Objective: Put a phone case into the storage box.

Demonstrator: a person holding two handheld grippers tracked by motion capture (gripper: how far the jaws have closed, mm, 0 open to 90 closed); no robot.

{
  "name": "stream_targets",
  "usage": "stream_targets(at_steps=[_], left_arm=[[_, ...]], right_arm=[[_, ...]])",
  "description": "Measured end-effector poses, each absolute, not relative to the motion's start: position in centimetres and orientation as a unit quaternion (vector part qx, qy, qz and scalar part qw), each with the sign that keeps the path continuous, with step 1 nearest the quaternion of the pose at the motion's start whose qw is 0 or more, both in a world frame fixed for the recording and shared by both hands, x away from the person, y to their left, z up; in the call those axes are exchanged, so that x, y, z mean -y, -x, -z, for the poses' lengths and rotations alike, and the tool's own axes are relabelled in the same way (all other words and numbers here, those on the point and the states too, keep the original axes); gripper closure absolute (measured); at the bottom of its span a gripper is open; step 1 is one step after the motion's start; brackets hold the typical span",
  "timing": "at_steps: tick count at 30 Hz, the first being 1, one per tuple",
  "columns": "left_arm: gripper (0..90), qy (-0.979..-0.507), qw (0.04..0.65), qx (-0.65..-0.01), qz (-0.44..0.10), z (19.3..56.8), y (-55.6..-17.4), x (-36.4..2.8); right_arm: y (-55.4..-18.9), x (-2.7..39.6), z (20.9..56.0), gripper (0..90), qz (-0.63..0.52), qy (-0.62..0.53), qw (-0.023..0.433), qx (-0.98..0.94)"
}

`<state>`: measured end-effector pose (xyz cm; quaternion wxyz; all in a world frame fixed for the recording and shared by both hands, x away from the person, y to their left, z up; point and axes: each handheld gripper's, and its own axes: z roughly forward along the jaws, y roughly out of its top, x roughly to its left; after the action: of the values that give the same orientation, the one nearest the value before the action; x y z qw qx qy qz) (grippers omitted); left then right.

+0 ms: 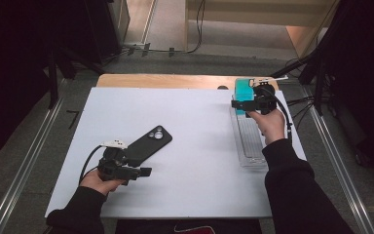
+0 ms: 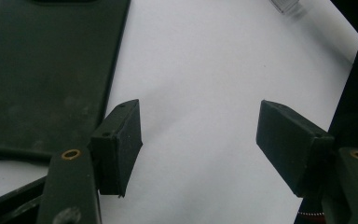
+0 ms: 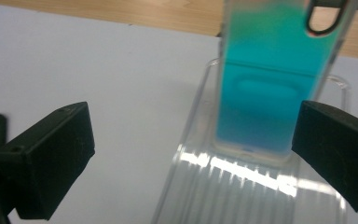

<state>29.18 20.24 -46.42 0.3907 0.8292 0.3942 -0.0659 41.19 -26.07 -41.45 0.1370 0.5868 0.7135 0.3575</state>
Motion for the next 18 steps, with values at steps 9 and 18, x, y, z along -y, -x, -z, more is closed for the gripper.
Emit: stream_targets(at_steps=[9,18], left_arm=[[31.2,-0.832,0.391,-0.388,0.066,46.3,-29.2,-20.0],[31.2,-0.832,0.391,-0.388,0.066,46.2,-29.4,-20.0]], right_arm=[[-38.7,24.6,41.5,0.0,-0.377,-0.567,0.125,-0.722],[-36.3,23.1,41.4,0.0,-0.388,-0.521,0.087,-0.755]])
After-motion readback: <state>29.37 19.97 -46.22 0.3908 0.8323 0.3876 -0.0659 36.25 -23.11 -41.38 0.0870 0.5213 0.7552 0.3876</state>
